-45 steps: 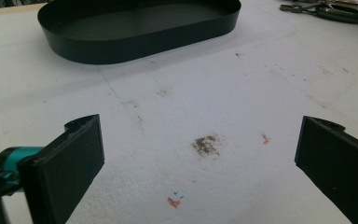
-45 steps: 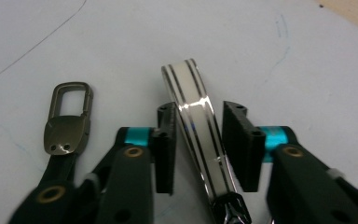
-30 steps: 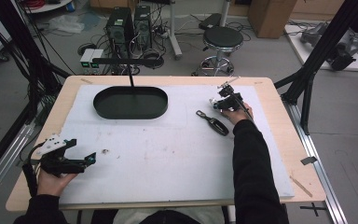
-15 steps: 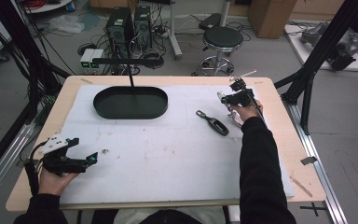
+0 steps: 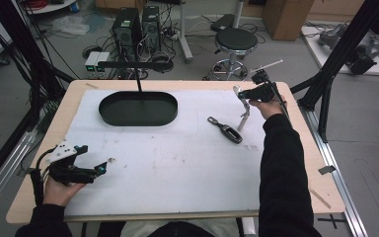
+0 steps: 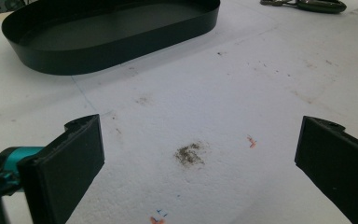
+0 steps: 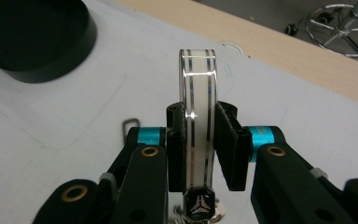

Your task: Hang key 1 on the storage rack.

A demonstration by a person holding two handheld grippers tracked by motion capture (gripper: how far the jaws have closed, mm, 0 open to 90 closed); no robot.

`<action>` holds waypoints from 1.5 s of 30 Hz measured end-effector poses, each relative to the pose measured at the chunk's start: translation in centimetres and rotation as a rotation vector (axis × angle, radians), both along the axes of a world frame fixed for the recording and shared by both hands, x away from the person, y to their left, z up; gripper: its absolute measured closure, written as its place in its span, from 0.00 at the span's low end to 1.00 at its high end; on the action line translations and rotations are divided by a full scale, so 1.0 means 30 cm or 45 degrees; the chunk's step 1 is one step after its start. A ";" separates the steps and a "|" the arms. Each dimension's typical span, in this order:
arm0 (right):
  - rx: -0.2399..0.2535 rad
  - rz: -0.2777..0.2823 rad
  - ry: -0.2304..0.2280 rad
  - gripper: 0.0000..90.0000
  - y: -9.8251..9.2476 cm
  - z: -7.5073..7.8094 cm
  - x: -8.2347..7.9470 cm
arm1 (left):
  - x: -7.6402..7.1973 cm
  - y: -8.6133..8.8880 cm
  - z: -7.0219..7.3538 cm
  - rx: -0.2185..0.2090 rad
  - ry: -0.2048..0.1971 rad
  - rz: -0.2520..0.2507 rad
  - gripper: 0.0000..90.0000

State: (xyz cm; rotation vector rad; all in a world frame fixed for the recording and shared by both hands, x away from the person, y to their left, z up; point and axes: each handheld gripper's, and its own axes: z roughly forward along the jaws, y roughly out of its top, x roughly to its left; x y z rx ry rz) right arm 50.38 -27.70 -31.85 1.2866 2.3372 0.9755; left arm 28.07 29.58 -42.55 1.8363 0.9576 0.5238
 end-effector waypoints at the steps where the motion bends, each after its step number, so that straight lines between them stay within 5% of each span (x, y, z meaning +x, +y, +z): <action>1: 0.000 0.000 0.000 0.84 0.000 0.000 0.000 | 0.000 0.000 0.000 0.000 0.000 0.000 0.02; 6: 0.105 0.044 -0.037 0.84 0.037 0.081 -0.015 | -0.002 0.000 0.002 -0.005 0.000 -0.005 0.02; 20: 0.056 0.207 -0.074 0.84 0.195 0.239 0.024 | 0.001 0.004 0.002 -0.024 -0.004 -0.007 0.02; 36: 0.062 0.280 -0.031 0.84 0.407 0.241 0.078 | -0.001 0.006 0.004 -0.038 -0.008 -0.023 0.02; 45: 0.074 0.347 -0.054 0.84 0.522 0.271 0.115 | 0.003 0.001 0.002 -0.031 -0.013 -0.041 0.02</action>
